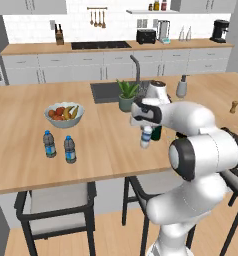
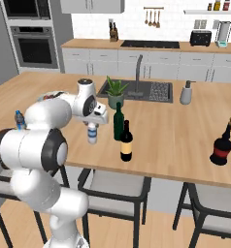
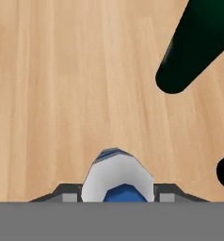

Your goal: Move the plastic bottles in the middle to the plastics group, and the glass bottles in the middle to the glass group.

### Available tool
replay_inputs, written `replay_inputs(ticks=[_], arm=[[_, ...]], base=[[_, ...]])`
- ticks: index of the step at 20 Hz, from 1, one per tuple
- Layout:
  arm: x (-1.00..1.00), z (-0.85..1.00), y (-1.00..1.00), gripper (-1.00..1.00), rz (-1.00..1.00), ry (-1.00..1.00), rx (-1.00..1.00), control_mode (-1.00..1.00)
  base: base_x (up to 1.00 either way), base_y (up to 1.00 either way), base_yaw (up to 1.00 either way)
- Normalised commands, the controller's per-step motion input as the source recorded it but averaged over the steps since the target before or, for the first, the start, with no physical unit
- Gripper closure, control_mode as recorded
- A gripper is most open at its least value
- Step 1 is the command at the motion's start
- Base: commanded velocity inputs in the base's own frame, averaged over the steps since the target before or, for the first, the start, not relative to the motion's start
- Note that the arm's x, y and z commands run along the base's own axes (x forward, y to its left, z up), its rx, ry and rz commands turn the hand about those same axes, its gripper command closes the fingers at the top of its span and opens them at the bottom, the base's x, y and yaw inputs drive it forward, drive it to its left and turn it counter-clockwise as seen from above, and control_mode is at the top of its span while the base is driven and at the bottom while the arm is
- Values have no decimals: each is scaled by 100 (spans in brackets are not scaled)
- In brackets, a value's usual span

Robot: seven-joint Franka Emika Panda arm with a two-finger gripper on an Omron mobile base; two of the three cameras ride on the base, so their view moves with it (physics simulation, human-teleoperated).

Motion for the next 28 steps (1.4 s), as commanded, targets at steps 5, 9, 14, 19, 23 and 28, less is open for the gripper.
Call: replay_inputs(ticks=[5,9,14,19,23,28], arm=[[-62,39,100,100,14,-6,0,-100],[-72,9,100,100,17,-2,0,-100],[-31,17,98,100,13,-1,0,-100],[1,17,99,100,11,0,-4,-100],[45,2,67,100,13,0,-5,-100],[51,0,5,100,9,0,-1,-100]], base=[[0,0,0],[0,0,0],[0,0,0],[0,0,0],[0,0,0],[0,0,0]])
